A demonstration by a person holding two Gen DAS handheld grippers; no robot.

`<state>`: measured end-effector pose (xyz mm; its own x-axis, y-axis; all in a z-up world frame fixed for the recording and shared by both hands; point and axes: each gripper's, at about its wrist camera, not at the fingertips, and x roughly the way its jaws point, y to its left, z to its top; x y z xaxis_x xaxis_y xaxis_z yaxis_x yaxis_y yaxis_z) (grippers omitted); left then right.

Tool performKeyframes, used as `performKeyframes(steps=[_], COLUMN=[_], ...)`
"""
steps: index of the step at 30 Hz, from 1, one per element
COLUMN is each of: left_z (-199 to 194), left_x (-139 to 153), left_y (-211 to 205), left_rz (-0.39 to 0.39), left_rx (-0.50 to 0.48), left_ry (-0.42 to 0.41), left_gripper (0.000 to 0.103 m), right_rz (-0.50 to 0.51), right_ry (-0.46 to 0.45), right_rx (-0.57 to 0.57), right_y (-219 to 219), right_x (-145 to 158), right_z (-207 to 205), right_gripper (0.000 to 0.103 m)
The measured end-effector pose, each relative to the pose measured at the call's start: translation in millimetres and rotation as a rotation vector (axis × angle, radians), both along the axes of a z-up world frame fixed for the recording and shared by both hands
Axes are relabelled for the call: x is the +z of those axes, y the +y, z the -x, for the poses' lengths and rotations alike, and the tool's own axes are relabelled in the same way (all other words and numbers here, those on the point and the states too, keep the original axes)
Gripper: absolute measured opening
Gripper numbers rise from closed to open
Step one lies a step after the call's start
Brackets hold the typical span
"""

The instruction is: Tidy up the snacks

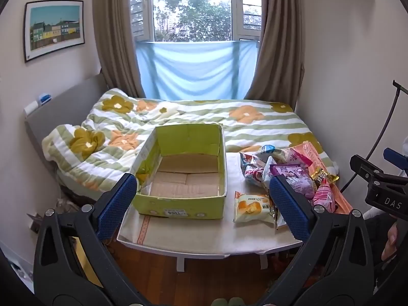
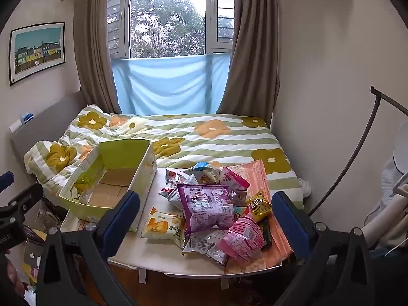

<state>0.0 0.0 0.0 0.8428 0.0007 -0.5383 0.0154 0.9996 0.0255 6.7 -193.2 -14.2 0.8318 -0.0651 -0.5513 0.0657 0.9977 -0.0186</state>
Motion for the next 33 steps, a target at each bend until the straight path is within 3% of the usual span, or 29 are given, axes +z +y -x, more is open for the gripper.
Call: performKeyframes(steps=[33], left_z=[-3.4], left_x=[-1.6], left_y=[1.2], left_rz=[0.001], left_rx=[0.002], left_ry=[0.0], left_gripper=[0.103], right_rz=[0.027], right_ry=[0.005], right_rx=[-0.01], right_y=[4.7], right_x=[-3.5], right_z=[-5.0], right_gripper=[0.103])
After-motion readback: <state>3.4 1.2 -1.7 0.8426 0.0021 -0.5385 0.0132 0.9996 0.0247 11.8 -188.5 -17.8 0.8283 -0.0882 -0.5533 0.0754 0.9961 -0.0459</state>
